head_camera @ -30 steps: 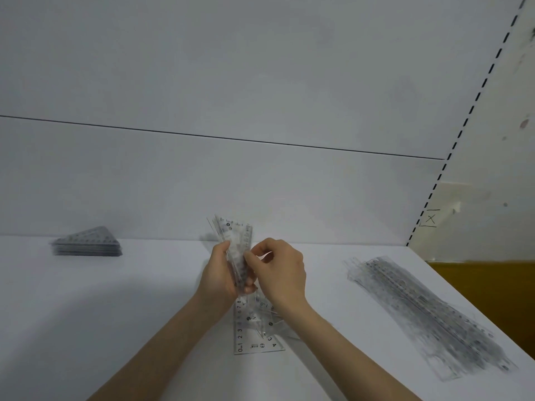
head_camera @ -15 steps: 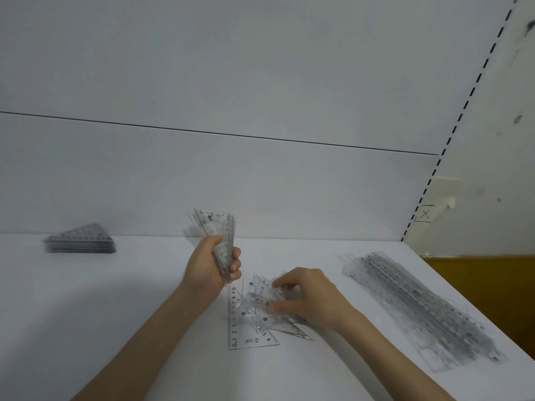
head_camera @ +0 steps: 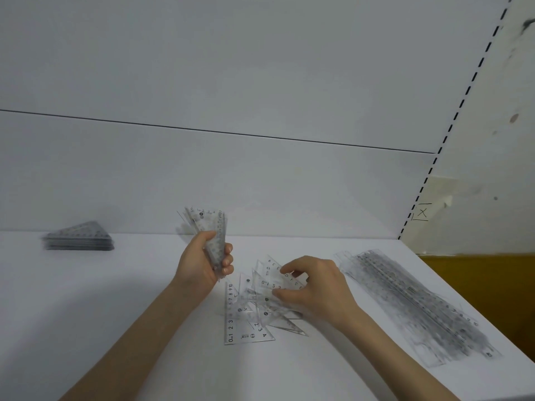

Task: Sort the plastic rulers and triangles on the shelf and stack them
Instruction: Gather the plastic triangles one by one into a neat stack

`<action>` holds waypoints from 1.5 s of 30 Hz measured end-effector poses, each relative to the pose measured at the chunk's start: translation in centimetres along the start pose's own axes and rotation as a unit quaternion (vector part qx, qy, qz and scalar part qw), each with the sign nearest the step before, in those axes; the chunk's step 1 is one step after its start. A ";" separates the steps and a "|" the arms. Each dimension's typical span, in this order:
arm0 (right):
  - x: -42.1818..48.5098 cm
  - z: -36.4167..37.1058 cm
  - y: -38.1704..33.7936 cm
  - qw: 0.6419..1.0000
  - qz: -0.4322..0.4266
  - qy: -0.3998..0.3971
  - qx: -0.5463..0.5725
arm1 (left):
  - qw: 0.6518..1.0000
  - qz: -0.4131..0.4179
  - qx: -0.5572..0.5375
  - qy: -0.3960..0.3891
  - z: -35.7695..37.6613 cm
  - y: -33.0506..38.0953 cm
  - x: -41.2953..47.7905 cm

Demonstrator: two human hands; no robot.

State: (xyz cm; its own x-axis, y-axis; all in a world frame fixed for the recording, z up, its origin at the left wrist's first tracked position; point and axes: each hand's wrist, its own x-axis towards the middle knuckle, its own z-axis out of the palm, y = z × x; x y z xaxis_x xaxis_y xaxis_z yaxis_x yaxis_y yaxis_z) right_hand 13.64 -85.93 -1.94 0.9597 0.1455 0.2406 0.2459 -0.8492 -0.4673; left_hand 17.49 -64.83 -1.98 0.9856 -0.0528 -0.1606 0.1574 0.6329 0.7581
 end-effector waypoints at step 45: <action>7.3 0.7 -5.3 0.975 -0.014 0.013 0.222 | 0.994 0.014 0.095 -0.047 0.9 -0.6 -1.1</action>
State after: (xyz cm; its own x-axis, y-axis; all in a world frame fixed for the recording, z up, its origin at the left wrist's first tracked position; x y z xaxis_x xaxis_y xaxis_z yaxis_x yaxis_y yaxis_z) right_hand 19.48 -79.98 1.68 0.9492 0.1482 0.2777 0.3129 -0.5415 -0.7803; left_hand 16.38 -65.84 -1.67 0.9898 -0.1149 -0.0838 0.1291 0.4784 0.8686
